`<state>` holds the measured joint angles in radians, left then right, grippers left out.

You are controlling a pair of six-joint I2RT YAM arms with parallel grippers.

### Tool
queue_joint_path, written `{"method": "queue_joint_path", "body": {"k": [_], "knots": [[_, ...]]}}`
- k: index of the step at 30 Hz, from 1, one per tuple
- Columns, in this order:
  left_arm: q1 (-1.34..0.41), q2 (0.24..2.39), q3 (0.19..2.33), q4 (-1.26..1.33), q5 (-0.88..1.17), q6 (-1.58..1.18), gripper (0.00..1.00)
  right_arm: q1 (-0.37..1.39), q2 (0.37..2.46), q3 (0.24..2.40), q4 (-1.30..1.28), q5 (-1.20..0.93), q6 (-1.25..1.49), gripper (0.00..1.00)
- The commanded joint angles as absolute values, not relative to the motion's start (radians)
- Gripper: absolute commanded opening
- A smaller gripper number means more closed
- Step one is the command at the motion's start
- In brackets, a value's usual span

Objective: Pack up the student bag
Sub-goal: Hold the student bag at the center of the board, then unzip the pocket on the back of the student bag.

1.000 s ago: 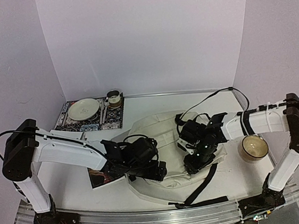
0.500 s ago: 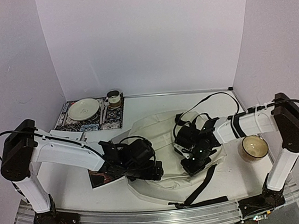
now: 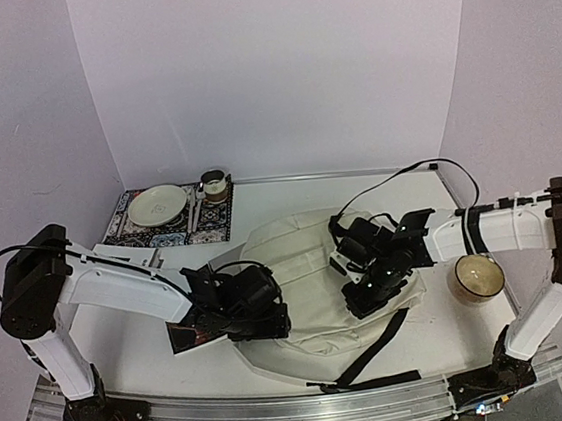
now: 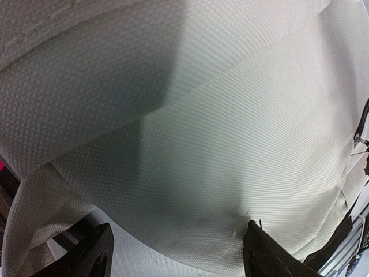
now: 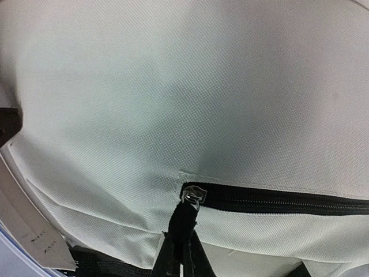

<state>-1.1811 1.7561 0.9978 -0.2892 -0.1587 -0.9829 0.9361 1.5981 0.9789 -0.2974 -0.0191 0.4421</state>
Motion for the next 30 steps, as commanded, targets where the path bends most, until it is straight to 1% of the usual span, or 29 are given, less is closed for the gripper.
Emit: {"method": "queue_joint_path", "body": {"k": [1, 3, 5, 7, 11, 13, 15, 24, 30], "knots": [[-1.163, 1.765, 0.974, -0.193, -0.149, -1.005, 0.72, 0.947, 1.549, 1.005, -0.332, -0.027, 0.454, 0.0], [-1.161, 1.789, 0.992, -0.183, -0.141, -0.997, 0.58, 0.948, 1.546, 1.0, -0.331, -0.029, 0.456, 0.0], [-1.16, 1.803, 0.999, -0.183, -0.14, -0.991, 0.41, 0.947, 1.536, 0.993, -0.333, -0.014, 0.454, 0.0], [-1.158, 1.8, 0.992, -0.184, -0.144, -0.989, 0.26, 0.947, 1.519, 0.979, -0.343, 0.023, 0.45, 0.0], [-1.146, 1.764, 0.958, -0.193, -0.164, -0.988, 0.02, 0.938, 1.483, 0.945, -0.39, 0.128, 0.426, 0.0], [-1.134, 1.743, 0.938, -0.201, -0.171, -0.986, 0.0, 0.918, 1.469, 0.931, -0.426, 0.169, 0.414, 0.0], [-1.121, 1.723, 0.92, -0.206, -0.176, -0.977, 0.0, 0.878, 1.453, 0.911, -0.452, 0.191, 0.405, 0.0], [-1.062, 1.651, 0.884, -0.288, -0.212, -0.91, 0.0, 0.599, 1.318, 0.812, -0.561, 0.236, 0.379, 0.0], [-1.031, 1.603, 0.912, -0.347, -0.264, -0.82, 0.0, 0.569, 1.295, 0.804, -0.575, 0.145, 0.368, 0.0]]}}
